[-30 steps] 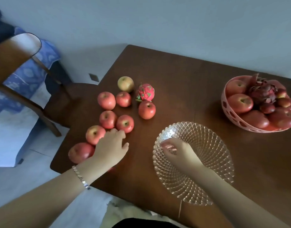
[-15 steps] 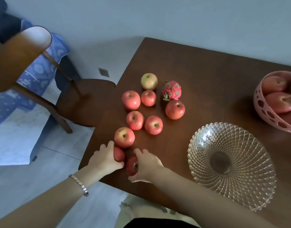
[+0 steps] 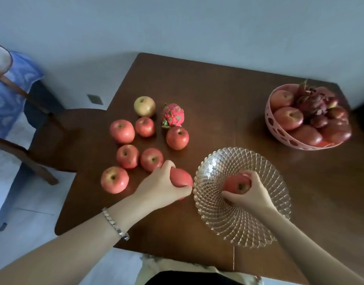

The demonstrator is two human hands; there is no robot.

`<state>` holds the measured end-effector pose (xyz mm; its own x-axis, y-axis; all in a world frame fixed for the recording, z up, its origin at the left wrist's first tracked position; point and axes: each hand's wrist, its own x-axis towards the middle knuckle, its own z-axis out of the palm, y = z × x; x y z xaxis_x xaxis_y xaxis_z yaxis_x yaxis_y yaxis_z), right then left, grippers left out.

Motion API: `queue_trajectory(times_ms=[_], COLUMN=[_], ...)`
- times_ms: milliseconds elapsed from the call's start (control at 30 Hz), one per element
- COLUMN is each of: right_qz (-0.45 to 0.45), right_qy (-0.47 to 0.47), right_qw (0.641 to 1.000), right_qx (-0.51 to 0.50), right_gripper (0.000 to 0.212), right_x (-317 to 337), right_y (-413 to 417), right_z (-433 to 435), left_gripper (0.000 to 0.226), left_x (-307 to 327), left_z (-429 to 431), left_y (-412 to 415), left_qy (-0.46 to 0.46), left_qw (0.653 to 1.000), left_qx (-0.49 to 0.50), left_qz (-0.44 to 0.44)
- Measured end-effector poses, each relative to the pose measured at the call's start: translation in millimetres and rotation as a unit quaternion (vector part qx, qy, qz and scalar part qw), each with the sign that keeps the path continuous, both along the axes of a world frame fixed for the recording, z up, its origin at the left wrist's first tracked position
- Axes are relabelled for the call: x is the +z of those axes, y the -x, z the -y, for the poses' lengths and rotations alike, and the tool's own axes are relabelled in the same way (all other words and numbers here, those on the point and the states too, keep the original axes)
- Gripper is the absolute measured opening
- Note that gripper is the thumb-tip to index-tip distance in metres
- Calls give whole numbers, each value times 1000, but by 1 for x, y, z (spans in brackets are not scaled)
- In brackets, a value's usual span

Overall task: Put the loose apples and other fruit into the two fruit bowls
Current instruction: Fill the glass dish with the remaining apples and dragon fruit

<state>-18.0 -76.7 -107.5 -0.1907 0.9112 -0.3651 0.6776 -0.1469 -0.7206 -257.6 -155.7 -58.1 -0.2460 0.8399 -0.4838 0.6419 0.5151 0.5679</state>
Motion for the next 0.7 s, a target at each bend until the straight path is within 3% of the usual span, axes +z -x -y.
queue_trajectory(times_ms=[233,433,567,633,700], right_qz=[59,70,104,78,4], right_qy=[-25,-34,10,36,24], right_qw=[996,994,988,990,997], right_qx=[61,72,109,109,75], right_gripper=[75,86,101,106,96], right_x=[-37,-40,-35,-24,-5], right_y=[-17,-18,-18,-21,-28], right_z=[-13,-12,-11,-13,-16], left_gripper=[56,57,59,59,62], left_x=[-1,1,-2,-3,-4], left_z=[-20,-30,-36,-37,-38], left_y=[-42,-59,-68,-71,-76], left_qy=[0,-6,-20,-36,-73], left_qw=[999,1000,999,999,997], left_qx=[-22,-16,-4,-7,-19], left_qz=[27,24,30,32,28])
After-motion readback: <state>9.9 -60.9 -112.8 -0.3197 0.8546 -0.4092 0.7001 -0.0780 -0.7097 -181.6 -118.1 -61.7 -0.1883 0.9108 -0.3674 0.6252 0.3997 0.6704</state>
